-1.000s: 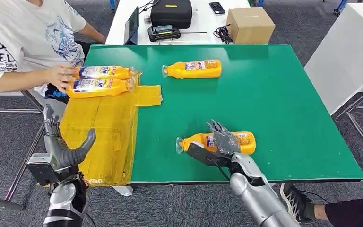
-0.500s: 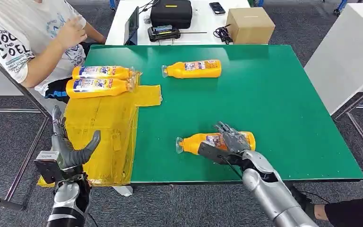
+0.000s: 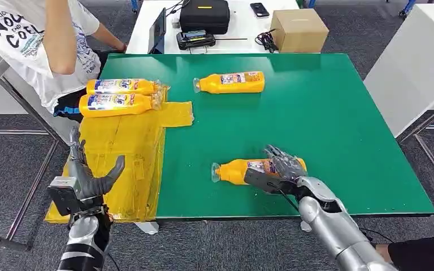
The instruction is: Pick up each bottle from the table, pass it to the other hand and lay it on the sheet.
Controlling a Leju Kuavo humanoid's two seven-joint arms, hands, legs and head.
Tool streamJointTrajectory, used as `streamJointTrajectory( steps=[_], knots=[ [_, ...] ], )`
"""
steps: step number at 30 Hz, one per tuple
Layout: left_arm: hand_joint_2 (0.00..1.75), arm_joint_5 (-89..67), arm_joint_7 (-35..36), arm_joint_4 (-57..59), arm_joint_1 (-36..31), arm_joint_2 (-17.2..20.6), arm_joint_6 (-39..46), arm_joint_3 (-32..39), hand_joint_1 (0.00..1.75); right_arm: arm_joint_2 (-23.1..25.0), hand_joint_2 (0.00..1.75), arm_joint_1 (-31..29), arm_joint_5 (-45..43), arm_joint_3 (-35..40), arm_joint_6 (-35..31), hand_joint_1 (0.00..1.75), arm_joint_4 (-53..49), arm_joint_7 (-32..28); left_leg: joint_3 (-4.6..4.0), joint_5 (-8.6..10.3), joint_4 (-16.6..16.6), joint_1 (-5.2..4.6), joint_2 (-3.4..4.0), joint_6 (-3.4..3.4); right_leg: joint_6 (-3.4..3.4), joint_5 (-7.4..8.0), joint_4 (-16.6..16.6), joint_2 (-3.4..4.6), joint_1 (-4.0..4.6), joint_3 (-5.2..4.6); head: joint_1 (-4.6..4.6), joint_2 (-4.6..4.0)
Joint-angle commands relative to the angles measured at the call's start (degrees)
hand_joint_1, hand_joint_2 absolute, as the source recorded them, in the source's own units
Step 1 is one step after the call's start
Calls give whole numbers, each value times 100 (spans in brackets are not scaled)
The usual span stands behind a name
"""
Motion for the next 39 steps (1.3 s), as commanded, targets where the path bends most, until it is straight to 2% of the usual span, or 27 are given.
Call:
streamJointTrajectory(
  steps=[1, 4, 5, 6, 7, 8, 17, 25, 27, 28, 30, 32, 33, 34, 35, 39],
  knots=[
    [175, 5, -105, 510, -272, -5, 8, 20, 0, -129, 175, -231, -41, 348, 84, 0, 623, 24, 13, -3, -3, 4, -2, -6, -7, -3, -6, -5, 5, 16, 0, 0],
    [175, 32, -105, 587, -301, 2, -17, 13, 0, -162, 175, -280, -63, 484, 196, 0, 734, 83, 15, -3, -3, 4, -2, -6, -7, -3, -6, -5, 5, 18, 0, 0],
    [175, 33, -105, 630, -330, -3, -20, 2, 0, -179, 175, -334, -58, 582, 253, 16, 849, 90, 22, -6, -3, 8, -2, -9, -11, -5, -8, -6, 9, 26, 2, 0],
    [175, 37, -105, 664, -348, -10, -29, -7, 0, -180, 175, -355, -53, 634, 282, 80, 922, 94, 15, -3, -2, 5, -3, -7, -8, -3, -6, -6, 6, 19, 2, 0],
    [175, 38, -105, 699, -369, -18, -36, -17, 0, -172, 175, -386, -55, 688, 316, 157, 1004, 84, 20, -4, -2, 10, -3, -9, -12, -3, -10, -7, 11, 26, 0, 0],
    [175, 35, -105, 742, -390, -27, -34, -30, 0, -157, 175, -433, -47, 756, 344, 175, 1122, 87, 18, -3, -2, 6, -1, -7, -9, -2, -7, -5, 7, 21, 2, 0],
    [175, 106, -105, 916, -485, -79, -71, -70, 0, 57, 175, -780, 57, 1280, 330, 175, 1822, 93, 49, -2, -6, 13, 1, -11, -14, 1, -18, -6, 15, 54, 2, 0],
    [175, 187, -105, 823, -465, -130, -129, -65, 0, -81, 175, -981, -55, 1415, 424, 175, 1639, 5, 59, 1, -4, 16, 10, -12, -16, 7, -18, -7, 18, 59, 2, 0],
    [175, 164, -105, 812, -436, -123, -161, -99, 0, 11, 175, -488, -525, 849, -140, 175, 989, -308, 60, 1, -1, 14, 17, -10, -12, 7, -14, -6, 15, 56, 2, 0],
    [175, 165, -105, 825, -424, -122, -206, -108, 0, 234, 175, -30, -783, 346, -675, 175, 515, -655, 63, 0, -1, 12, 17, -8, -11, 7, -13, -7, 14, 58, 0, 0],
    [175, 170, -105, 837, -404, -135, -281, -101, 0, 488, 175, 436, -702, 23, -985, 175, -44, -782, 70, 2, -12, 17, 10, -12, -16, 10, -27, -15, 20, 70, 2, 0],
    [175, 258, -22, 733, -340, -182, -470, -123, 0, 1069, 175, 973, -940, -706, -1533, 175, -785, -1367, 74, -4, -10, 16, 16, -11, -14, 6, -20, -7, 18, 69, 2, 0],
    [175, 363, 201, 710, -314, -202, -638, -158, 0, 1413, 175, 1170, -1001, -1048, -2077, 175, -1165, -1873, 69, -6, -8, 15, 13, -13, -16, 2, -16, -8, 17, 66, 4, 0],
    [175, 525, 365, 681, -277, -229, -835, -196, 0, 1605, 175, 1277, -1081, -1215, -2093, 175, -1459, -1868, 67, -12, -6, 16, 34, -13, -15, 3, -12, 17, 19, 59, 4, 0],
    [175, 815, 600, 671, -244, -249, -1136, -264, 0, 1868, 175, 1405, -1294, -1459, -2361, 175, -1827, -2175, 73, -21, -8, 24, 38, -24, -28, -5, -13, 20, 27, 64, 0, 0],
    [175, 884, 631, 668, -237, -254, -1217, -301, 0, 1939, 175, 1445, -1450, -1527, -2374, 175, -1953, -2291, 51, -16, -3, 14, 43, -16, -16, 1, 0, 27, 17, 39, -2, 0]
  ],
)
